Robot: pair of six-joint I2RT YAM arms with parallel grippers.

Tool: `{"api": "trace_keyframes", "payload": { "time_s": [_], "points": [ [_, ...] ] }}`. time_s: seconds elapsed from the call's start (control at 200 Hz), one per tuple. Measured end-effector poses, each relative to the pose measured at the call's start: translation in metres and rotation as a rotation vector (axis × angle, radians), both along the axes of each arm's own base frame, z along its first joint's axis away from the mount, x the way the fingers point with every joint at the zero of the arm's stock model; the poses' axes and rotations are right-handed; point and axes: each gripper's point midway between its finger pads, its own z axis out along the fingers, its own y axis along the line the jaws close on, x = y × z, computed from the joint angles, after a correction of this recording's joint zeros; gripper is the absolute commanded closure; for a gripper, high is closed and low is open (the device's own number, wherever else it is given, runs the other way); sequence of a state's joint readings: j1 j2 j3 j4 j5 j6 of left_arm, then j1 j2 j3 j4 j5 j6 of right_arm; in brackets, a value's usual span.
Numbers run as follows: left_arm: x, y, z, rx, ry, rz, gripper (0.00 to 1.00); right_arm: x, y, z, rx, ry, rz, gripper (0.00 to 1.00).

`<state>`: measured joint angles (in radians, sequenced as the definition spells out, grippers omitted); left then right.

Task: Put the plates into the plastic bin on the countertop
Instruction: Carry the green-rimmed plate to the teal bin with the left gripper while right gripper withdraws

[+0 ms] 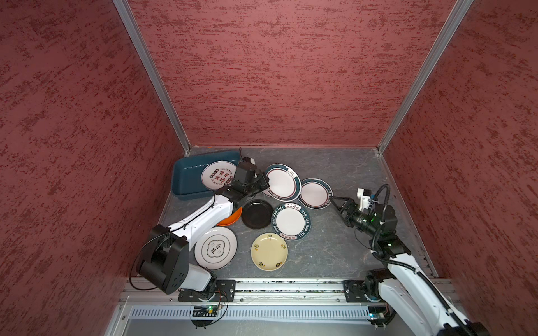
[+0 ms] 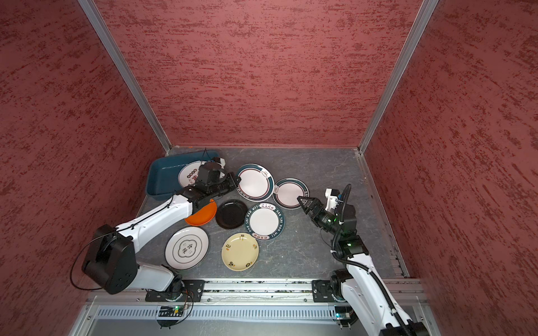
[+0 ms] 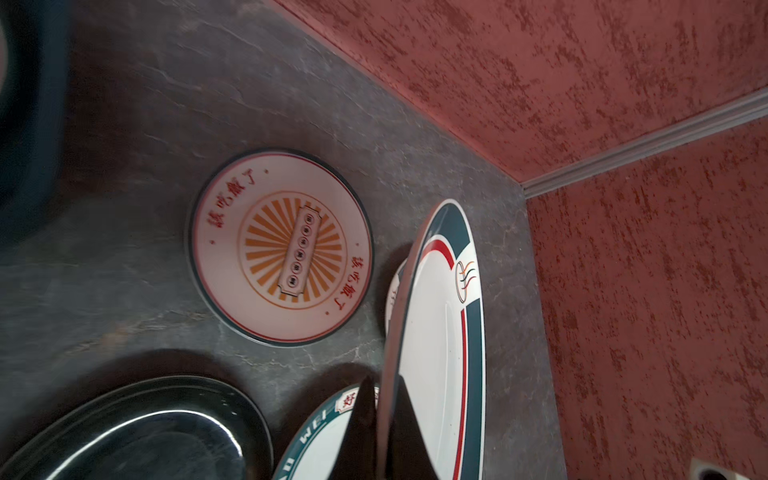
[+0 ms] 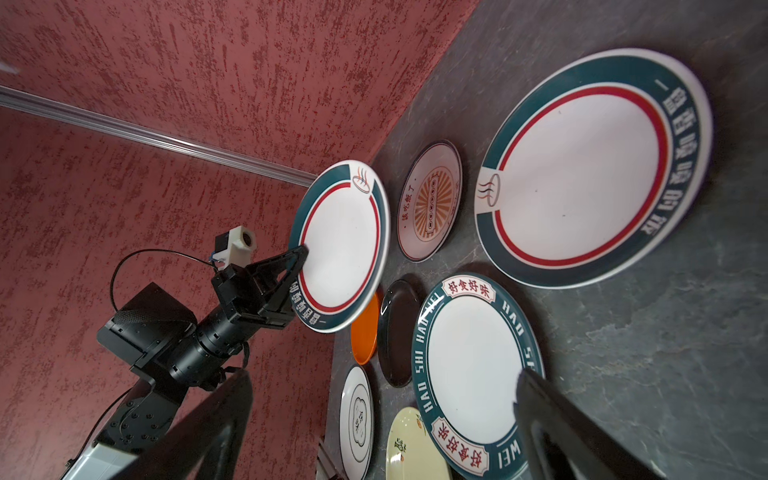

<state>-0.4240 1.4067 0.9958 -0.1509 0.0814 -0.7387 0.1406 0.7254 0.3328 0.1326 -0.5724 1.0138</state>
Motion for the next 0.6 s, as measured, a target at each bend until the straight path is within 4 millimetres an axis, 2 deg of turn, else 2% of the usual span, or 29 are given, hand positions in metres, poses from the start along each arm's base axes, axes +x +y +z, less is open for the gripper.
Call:
{"api": "trace_keyframes", "payload": {
  "time_s": [0.135,0.215,0.286,0.441,0.596],
  "points": [
    [0.014,0.074,0.021,-0.004,-0.038,0.177,1.00,-0.002,0.000,-0.004,-0.009,0.012,0.002,0.01],
    [0.015,0.118,0.035,-0.002,-0.077,0.292,1.00,-0.006,-0.001,-0.006,-0.012,0.006,0.003,0.01],
    [0.015,0.144,0.044,0.008,-0.099,0.368,1.00,-0.010,-0.002,-0.009,-0.012,0.003,0.000,0.01],
    [0.017,0.174,0.044,0.072,-0.070,0.455,1.00,-0.016,-0.003,-0.020,-0.017,0.027,-0.005,0.01],
    [0.020,0.196,0.051,0.165,-0.064,0.526,1.00,-0.016,-0.004,-0.023,-0.028,0.030,-0.003,0.01]
  ]
}}
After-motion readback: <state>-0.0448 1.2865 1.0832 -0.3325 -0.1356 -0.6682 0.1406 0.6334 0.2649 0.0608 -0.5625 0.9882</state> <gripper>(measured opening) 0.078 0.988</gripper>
